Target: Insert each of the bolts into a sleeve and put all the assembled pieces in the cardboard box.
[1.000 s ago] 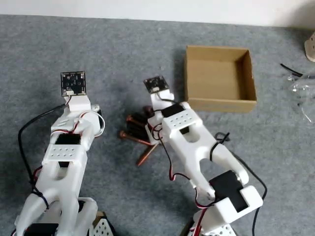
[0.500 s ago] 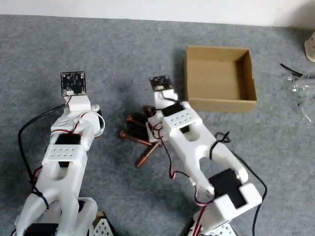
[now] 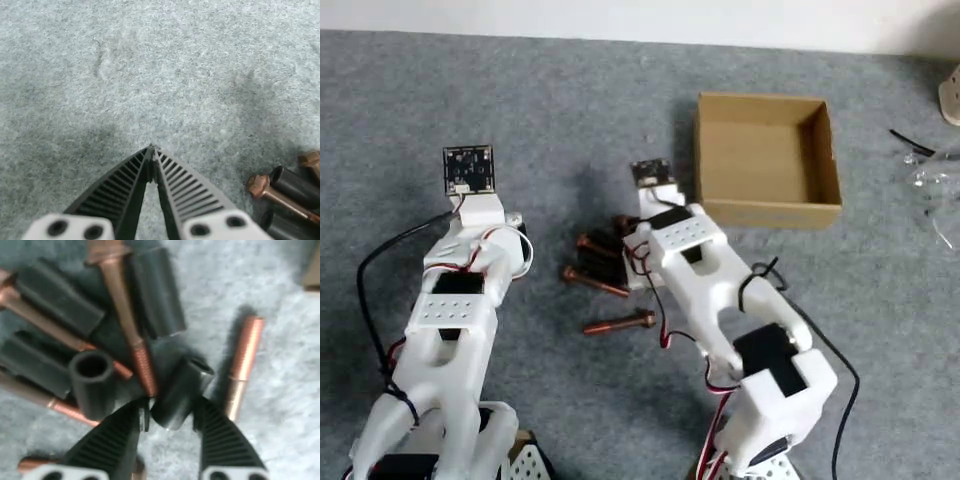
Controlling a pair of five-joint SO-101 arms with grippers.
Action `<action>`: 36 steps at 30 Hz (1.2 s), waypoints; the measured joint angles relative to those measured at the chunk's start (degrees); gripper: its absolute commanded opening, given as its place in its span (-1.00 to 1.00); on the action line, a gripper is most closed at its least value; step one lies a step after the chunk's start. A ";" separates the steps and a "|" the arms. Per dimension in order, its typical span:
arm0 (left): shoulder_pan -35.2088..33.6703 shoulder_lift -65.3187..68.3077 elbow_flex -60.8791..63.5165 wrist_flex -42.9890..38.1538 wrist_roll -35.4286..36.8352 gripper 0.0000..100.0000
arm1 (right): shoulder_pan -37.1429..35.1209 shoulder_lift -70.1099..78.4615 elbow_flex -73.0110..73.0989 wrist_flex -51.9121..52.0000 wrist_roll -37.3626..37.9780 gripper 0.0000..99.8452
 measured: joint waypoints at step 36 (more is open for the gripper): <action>0.00 0.00 0.00 0.00 0.00 -0.96 | 5.36 1.32 -1.93 -8.09 13.80 -0.81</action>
